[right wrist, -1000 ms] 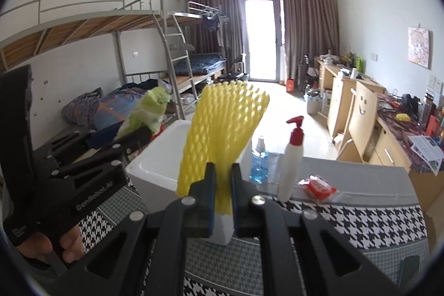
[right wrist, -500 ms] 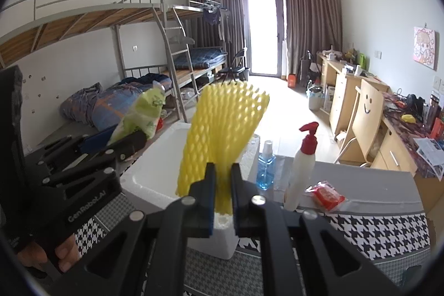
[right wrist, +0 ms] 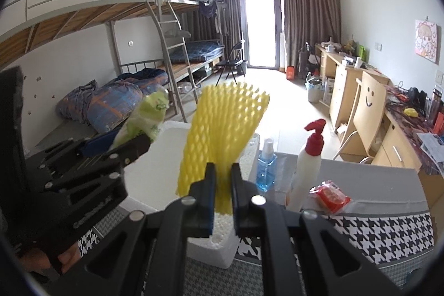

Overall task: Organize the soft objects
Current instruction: 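Carry the bag and yellow foam net with both tools over the white foam box, then open the left tool to drop the cotton pad bag into the box, then lower the yellow foam net into the box and open the right tool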

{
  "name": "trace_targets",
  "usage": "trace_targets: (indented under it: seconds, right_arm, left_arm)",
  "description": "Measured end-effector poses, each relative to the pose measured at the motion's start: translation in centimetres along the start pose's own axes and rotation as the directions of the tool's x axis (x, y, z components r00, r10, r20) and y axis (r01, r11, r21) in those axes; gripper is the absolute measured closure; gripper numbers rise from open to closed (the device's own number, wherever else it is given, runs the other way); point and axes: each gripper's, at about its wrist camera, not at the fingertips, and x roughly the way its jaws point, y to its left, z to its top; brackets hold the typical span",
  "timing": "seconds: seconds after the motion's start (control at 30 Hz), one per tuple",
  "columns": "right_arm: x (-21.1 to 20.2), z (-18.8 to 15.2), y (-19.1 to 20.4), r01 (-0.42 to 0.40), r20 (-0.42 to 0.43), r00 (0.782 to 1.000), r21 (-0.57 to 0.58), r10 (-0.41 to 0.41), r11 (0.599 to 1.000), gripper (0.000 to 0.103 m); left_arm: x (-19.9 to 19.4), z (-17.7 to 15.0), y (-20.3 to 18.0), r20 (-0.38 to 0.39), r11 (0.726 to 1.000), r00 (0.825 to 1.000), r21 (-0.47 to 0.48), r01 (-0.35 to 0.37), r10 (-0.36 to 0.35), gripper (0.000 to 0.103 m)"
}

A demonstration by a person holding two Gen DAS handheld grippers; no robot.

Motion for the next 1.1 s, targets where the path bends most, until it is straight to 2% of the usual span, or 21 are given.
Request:
trace_targets:
  seconds: [0.13, 0.23, 0.3, 0.33, 0.37, 0.4, 0.43, 0.7, 1.1]
  right_arm:
    - [0.4, 0.0, 0.0, 0.001, -0.009, 1.000, -0.002, -0.001, 1.000, 0.090]
    - [0.6, 0.2, -0.1, 0.003, -0.014, 1.000, -0.002, -0.003, 1.000, 0.090]
    - [0.8, 0.2, -0.2, 0.004, -0.021, 1.000, 0.000, -0.003, 1.000, 0.090]
    - [0.9, 0.3, -0.2, 0.004, -0.023, 1.000, 0.000, -0.004, 1.000, 0.090]
    - [0.9, 0.3, -0.2, 0.003, -0.023, 1.000, 0.001, -0.003, 1.000, 0.090]
    - [0.9, 0.3, -0.2, 0.002, -0.023, 1.000, 0.002, -0.002, 1.000, 0.090]
    - [1.0, 0.3, -0.2, 0.002, -0.024, 1.000, 0.002, -0.002, 1.000, 0.090]
    - [1.7, 0.6, 0.4, -0.006, -0.034, 0.999, -0.003, 0.005, 1.000, 0.090]
    - [2.5, 0.7, 0.7, -0.036, -0.052, 0.998, -0.028, 0.035, 0.999, 0.090]
  left_arm:
    - [1.2, 0.0, 0.1, -0.019, 1.000, 1.000, -0.006, 0.009, -0.009, 0.065]
    - [1.9, -0.1, 0.3, -0.037, 1.000, 0.999, 0.005, 0.016, -0.016, 0.059]
    - [1.8, -0.1, 0.6, -0.028, 1.000, 0.999, 0.005, 0.017, -0.016, 0.035]
    - [1.5, -0.2, 0.7, -0.015, 1.000, 1.000, 0.005, 0.002, -0.002, 0.029]
    - [1.2, -0.2, 0.7, 0.000, 1.000, 1.000, 0.005, -0.011, 0.011, 0.018]
    - [0.9, -0.2, 0.7, 0.016, 1.000, 1.000, 0.007, -0.024, 0.024, 0.009]
    - [0.6, -0.2, 0.8, 0.026, 0.999, 0.999, 0.008, -0.032, 0.032, 0.007]
    - [-0.2, 0.0, 1.7, 0.037, 0.998, 0.997, -0.004, -0.066, 0.066, 0.006]
    - [-1.1, -0.9, 5.1, 0.027, 0.991, 0.992, -0.061, -0.123, 0.125, 0.005]
